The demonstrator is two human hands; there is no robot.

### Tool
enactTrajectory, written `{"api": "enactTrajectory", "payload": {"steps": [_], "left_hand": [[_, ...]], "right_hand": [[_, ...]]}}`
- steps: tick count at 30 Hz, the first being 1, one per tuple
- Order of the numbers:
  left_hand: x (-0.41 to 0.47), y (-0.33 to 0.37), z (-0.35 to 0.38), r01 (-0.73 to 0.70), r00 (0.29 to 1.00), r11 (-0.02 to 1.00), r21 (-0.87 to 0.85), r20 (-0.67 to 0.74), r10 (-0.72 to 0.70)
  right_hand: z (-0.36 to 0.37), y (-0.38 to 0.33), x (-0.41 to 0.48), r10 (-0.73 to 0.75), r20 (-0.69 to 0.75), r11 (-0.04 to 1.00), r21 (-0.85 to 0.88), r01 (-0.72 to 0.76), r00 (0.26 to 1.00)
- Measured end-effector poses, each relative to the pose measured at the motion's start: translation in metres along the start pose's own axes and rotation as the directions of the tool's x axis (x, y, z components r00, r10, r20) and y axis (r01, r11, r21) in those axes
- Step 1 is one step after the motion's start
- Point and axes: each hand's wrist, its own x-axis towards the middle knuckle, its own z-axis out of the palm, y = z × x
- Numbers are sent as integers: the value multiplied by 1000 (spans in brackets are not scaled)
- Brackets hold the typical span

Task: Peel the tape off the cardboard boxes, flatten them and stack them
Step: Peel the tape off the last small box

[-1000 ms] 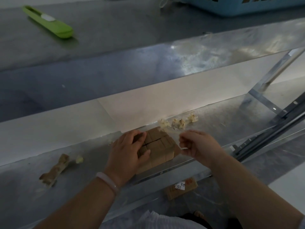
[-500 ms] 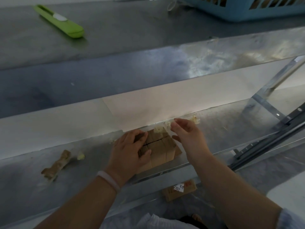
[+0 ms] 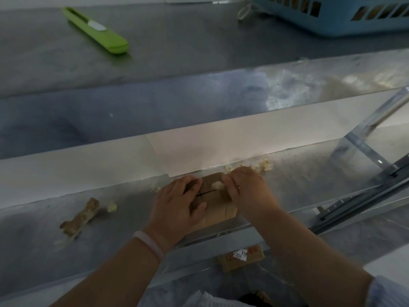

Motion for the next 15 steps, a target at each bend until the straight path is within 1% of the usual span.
{"api": "enactTrajectory", "payload": {"steps": [2,7,10,11,12,13,14,15], "left_hand": [[-1,1,0,8,1000,1000,7,2,-8],[0,-1,1,9,1000,1000,-19,29,-9],[-1,-2,0,-3,1000,999,-33,26,4],[-1,-3,0,-9,1000,999,-37,24,10],[-1,-3,-1,-16,1000,999,-40,23,17],[-1,-3,-1,-23,999,999,-43,23,24],[0,-2,-2,-30,999,998,-47,22,31],[0,-2,-1,-38,999,998,-53,22,39]], "right_hand": [[4,-2,-6,16,-18,1000,28,-15,1000],[1,-1,2,132,61,990,47,-135,989],[-6,4,13,254,74,949,171,-263,964],[-7,8,17,307,87,913,255,-319,948],[-6,12,20,362,112,853,360,-377,925],[-6,14,22,410,145,770,474,-427,901],[-5,15,23,445,162,694,559,-454,881],[-3,16,24,468,152,652,606,-456,871]]}}
